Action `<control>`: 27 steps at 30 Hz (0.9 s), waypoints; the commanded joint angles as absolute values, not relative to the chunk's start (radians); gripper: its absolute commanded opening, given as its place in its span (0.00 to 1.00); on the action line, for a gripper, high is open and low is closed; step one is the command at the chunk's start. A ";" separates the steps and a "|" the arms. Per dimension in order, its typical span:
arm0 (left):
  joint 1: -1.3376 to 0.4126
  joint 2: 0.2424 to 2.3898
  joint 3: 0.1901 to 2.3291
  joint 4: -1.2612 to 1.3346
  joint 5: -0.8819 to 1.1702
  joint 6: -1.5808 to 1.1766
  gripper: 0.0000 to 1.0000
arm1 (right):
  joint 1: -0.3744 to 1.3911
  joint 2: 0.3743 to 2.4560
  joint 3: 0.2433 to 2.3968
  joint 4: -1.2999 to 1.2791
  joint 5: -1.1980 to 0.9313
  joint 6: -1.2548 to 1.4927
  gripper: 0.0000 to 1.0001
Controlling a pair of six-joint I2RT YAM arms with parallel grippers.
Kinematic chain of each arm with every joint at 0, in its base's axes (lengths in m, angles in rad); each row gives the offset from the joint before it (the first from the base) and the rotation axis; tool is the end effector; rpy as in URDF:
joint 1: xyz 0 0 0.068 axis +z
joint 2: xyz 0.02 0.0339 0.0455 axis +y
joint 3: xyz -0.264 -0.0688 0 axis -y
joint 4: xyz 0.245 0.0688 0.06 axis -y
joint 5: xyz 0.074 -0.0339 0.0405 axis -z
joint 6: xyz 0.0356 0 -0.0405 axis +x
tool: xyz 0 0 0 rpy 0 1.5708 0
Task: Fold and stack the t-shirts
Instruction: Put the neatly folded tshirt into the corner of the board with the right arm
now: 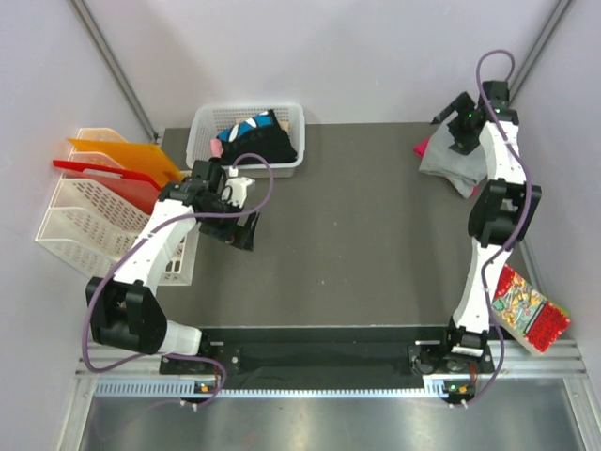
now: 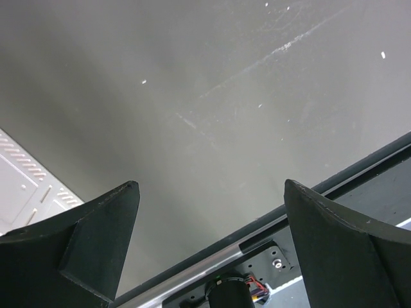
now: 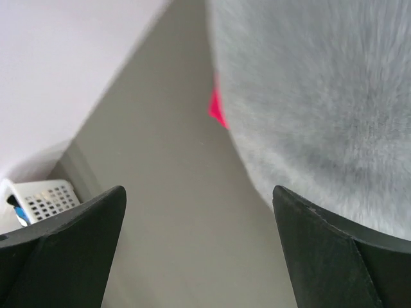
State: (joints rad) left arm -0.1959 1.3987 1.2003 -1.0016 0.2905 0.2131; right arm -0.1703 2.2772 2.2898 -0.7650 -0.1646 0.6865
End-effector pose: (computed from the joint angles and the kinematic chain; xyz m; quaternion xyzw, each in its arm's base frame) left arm 0.2589 -0.0618 0.2834 0.2236 0.9468 -0.1407 0.1836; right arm 0.5088 -0.0816 0.3028 0.3501 0.8453 0.1741 0.3641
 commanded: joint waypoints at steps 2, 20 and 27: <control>-0.179 1.344 1.193 -1.034 0.265 0.239 0.99 | -0.241 2.312 2.175 -0.598 -0.344 0.805 0.95; -0.170 1.376 1.259 -1.074 0.267 0.244 0.99 | -0.313 2.425 2.203 -0.436 -0.836 0.882 1.00; -0.170 1.382 1.273 -1.092 0.256 0.248 0.99 | -0.321 2.370 2.105 -0.071 -0.951 1.104 1.00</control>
